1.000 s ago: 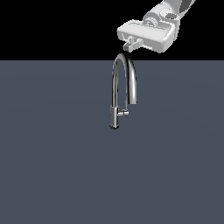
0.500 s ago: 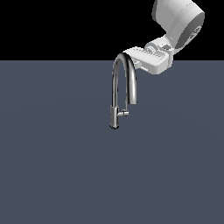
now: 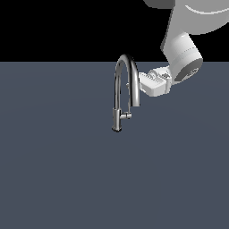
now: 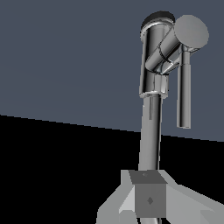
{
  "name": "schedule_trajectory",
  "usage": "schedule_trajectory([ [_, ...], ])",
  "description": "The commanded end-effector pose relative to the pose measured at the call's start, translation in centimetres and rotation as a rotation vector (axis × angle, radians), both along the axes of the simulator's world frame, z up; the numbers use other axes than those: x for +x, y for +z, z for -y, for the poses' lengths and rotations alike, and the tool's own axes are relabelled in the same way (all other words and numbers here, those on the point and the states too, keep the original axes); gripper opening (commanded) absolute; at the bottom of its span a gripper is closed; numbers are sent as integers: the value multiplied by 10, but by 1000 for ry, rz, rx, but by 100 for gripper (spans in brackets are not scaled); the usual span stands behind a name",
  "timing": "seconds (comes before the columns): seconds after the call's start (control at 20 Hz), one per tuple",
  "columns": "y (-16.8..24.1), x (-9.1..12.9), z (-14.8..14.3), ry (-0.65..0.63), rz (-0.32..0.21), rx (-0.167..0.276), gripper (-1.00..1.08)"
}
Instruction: Turn on the faucet by rotating a designated handle.
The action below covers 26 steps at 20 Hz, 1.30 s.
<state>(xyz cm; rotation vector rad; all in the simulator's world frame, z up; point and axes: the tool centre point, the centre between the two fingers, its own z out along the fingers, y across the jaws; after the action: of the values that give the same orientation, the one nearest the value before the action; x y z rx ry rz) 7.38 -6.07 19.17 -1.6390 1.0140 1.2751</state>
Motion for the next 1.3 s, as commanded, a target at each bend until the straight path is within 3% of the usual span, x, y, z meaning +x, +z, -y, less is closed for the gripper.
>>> schedule_trajectory([
  [0.0, -16, 4, -1, -32, -42, 35, -100],
  [0.55, -63, 9, -8, -119, -158, 125, -100],
  [1.25, -63, 6, -8, -119, -158, 126, -100],
])
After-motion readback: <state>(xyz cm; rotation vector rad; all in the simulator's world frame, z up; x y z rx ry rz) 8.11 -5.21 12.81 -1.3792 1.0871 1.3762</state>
